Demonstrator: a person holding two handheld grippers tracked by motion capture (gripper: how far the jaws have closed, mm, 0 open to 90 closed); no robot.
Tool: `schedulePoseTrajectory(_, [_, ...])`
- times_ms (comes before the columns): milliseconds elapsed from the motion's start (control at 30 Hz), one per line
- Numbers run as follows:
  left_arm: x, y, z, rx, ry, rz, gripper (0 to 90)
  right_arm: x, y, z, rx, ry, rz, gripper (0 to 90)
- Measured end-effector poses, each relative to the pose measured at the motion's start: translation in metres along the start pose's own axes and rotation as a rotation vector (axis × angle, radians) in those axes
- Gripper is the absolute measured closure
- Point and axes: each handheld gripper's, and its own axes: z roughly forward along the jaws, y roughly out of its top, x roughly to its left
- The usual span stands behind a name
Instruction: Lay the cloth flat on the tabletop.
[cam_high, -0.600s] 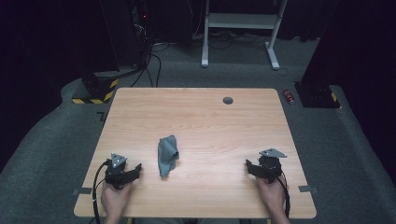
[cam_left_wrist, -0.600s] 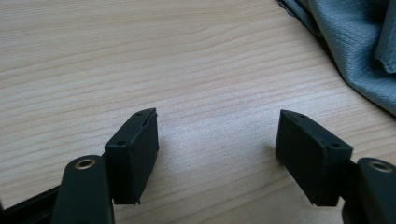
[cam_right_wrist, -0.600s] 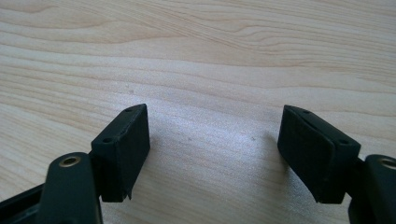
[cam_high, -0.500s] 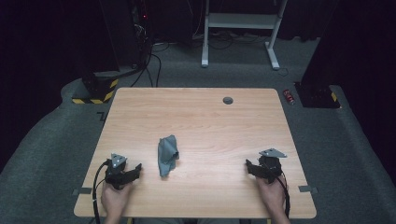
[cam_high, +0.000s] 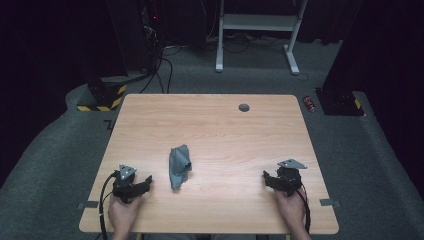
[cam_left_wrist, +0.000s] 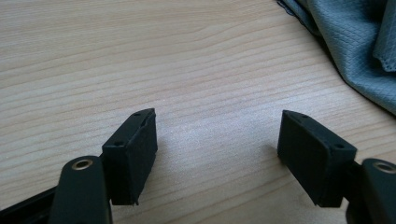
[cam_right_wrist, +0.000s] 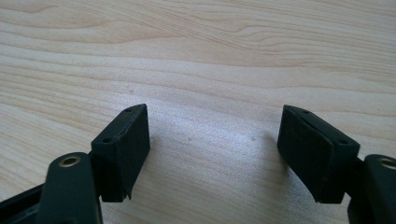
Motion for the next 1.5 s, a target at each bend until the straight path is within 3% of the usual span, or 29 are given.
schedulePoseTrajectory(367, [0.001,0.000,0.000,-0.003,-0.006,-0.004,28.6,0.000,0.000,0.000,0.000,0.000,0.000,25.0])
schedulePoseTrajectory(533, [0.005,0.000,-0.001,-0.013,-0.037,-0.031,29.5,0.000,0.000,0.000,0.000,0.000,0.000,25.0])
schedulePoseTrajectory(733, [0.002,0.001,0.000,-0.004,-0.031,-0.022,26.8,0.000,0.000,0.000,0.000,0.000,0.000,25.0])
schedulePoseTrajectory(1067, [0.000,0.003,-0.001,-0.005,-0.075,-0.046,26.5,0.000,0.000,0.000,0.000,0.000,0.000,25.0])
schedulePoseTrajectory(1500, [-0.006,0.008,-0.003,-0.018,-0.134,-0.021,28.3,0.000,0.000,0.000,0.000,0.000,-0.001,25.0])
